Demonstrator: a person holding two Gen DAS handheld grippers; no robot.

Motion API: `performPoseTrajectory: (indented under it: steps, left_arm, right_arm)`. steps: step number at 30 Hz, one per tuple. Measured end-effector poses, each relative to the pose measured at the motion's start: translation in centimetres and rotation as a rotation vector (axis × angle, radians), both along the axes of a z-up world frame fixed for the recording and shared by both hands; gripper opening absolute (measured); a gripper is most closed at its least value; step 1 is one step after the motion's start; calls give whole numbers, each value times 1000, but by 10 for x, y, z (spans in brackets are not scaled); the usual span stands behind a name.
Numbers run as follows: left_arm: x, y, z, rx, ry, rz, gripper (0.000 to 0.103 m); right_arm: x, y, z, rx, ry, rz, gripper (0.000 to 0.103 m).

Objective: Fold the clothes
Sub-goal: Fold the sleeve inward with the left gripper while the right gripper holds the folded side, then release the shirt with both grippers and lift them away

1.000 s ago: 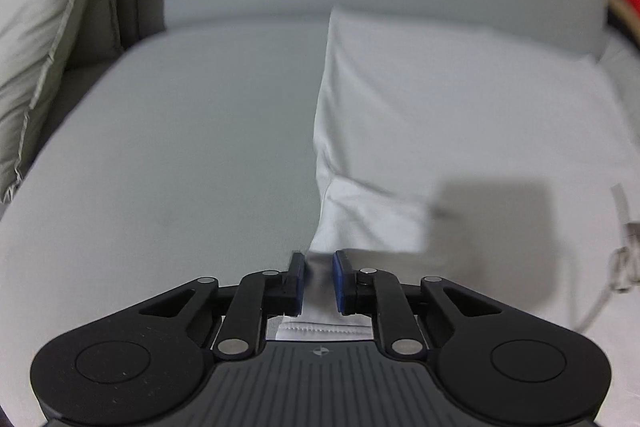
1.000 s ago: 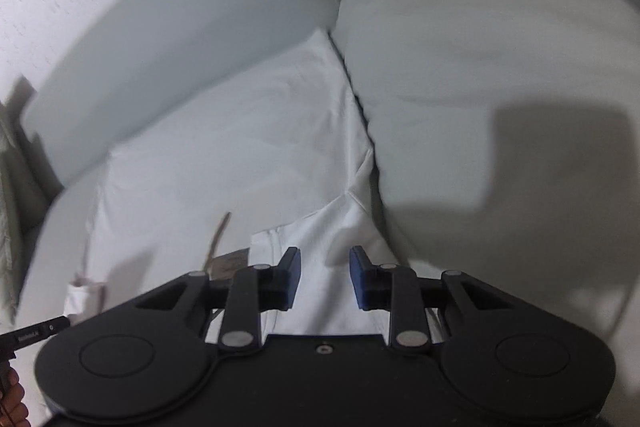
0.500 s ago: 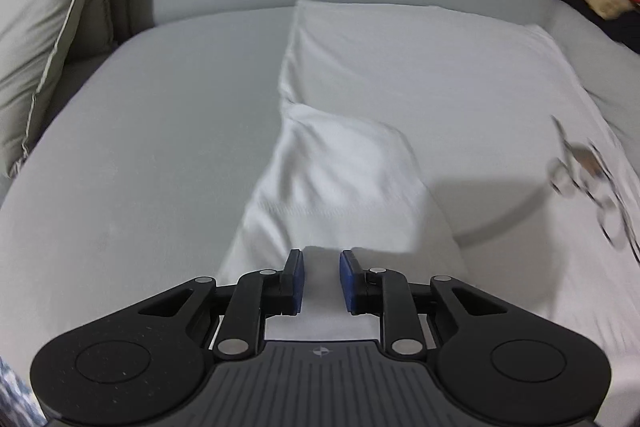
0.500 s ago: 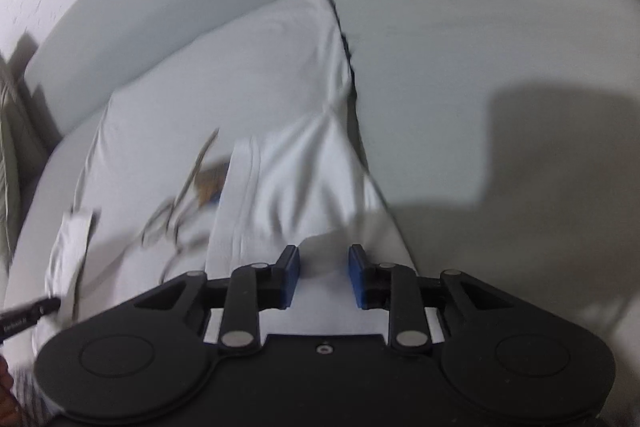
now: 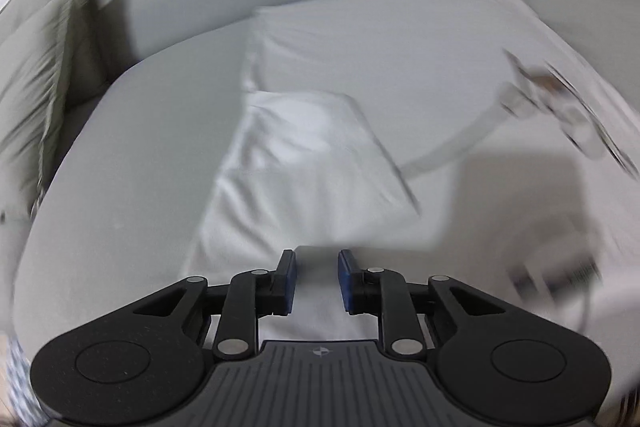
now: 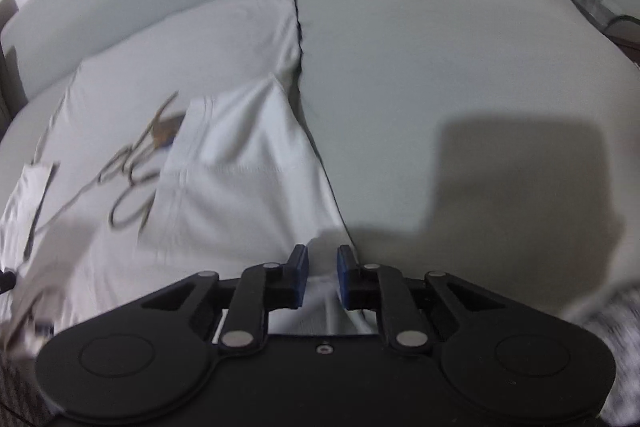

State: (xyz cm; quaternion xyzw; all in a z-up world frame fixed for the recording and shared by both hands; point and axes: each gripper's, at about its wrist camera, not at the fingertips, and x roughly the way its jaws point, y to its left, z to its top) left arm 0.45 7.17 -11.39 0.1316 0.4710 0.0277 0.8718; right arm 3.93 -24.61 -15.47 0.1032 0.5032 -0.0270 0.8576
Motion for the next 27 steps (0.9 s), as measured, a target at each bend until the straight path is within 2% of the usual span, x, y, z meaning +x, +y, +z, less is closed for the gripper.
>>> performPoseTrajectory:
  steps: [2, 3, 5, 7, 11, 13, 15, 18, 20, 22, 27]
  left_arm:
    - [-20, -5, 8, 25, -19, -28, 22]
    - [-27, -5, 13, 6, -31, -26, 28]
    - [-35, -4, 25, -71, -65, -4, 30]
    - [-34, -10, 33, -130, -96, -8, 31]
    - [-22, -38, 22, -101, -89, -70, 34]
    - [-21, -43, 11, -97, -49, -50, 34]
    - [-26, -48, 6, -80, -25, -51, 34]
    - [-43, -52, 12, -34, -30, -98, 36]
    - [-47, -47, 12, -49, -29, -74, 40]
    - [-50, -42, 14, -70, -29, -43, 40]
    - [-47, -40, 21, -68, -43, -15, 45]
  right_arm:
    - [-15, -4, 5, 8, 26, -3, 18]
    - [-23, -6, 11, 42, 12, 4, 18]
    - [-36, -5, 24, 109, -39, 39, 18]
    - [-39, 10, 38, 173, -94, 119, 18]
    - [-27, 54, 44, 244, -121, 303, 18]
    - [-22, 73, 35, 225, -102, 345, 18]
    - [-27, 85, 23, 195, -35, 360, 18]
    - [-43, 83, 28, 182, -53, 402, 19]
    - [-52, 77, 33, 187, -65, 413, 20]
    - [-55, 69, 39, 213, -81, 380, 23]
    - [-50, 63, 46, 235, -120, 330, 33]
